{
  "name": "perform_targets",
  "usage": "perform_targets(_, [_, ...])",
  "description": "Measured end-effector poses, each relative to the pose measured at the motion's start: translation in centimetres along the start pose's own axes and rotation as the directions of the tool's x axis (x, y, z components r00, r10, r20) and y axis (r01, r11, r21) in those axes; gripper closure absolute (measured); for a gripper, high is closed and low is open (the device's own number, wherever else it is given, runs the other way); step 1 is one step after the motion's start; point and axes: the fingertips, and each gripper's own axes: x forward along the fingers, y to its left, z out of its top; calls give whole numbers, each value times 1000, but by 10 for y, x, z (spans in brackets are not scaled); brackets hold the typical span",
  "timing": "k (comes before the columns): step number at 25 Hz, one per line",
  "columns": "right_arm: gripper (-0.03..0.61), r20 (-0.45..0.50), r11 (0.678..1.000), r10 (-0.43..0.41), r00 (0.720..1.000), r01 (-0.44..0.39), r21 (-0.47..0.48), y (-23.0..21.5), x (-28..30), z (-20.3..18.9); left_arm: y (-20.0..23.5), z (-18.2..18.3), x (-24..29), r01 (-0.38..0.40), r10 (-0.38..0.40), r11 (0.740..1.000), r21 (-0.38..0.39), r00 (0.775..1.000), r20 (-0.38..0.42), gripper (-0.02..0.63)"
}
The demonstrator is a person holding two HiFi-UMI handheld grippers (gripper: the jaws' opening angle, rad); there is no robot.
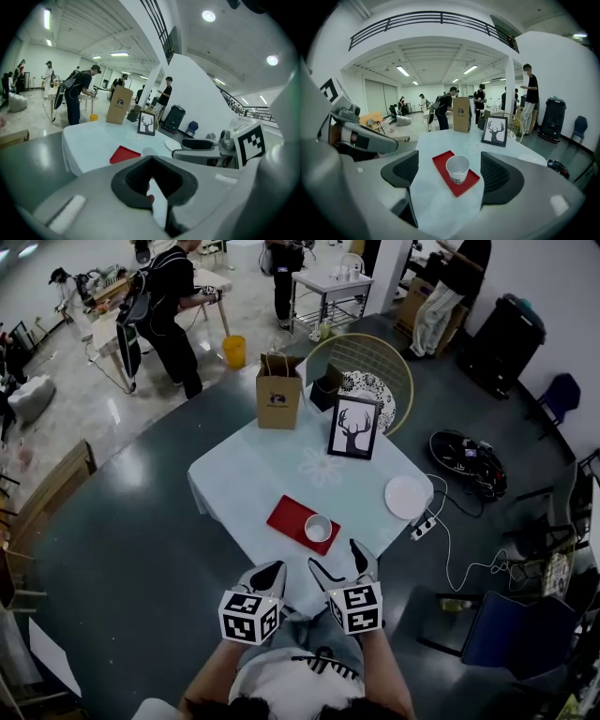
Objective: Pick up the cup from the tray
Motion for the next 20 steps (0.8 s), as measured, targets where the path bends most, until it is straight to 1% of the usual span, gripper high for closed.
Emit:
perform_targets(4, [156,-60,1000,26,998,-26,3,-2,27,-17,21,8,12,-54,54,998,-18,999,-1,614])
perform_targets(8, [155,-115,999,48,992,-50,-16,-8,53,-26,22,8,25,-46,47,999,25,997,-54,614])
perform_targets(10, [155,-139,997,49,989,-57,-50,-12,68,-29,25,10,30,-61,61,998,13,996,-62,614])
perform_targets(12, [155,-177,994,61,982,-76,-77,-12,82,-34,31,13,36,-80,80,997,-4,995,-65,614])
perform_targets(20, [153,-287,984,117,951,-149,-94,-13,124,-51,38,19,58,-115,112,993,-30,990,-91,614])
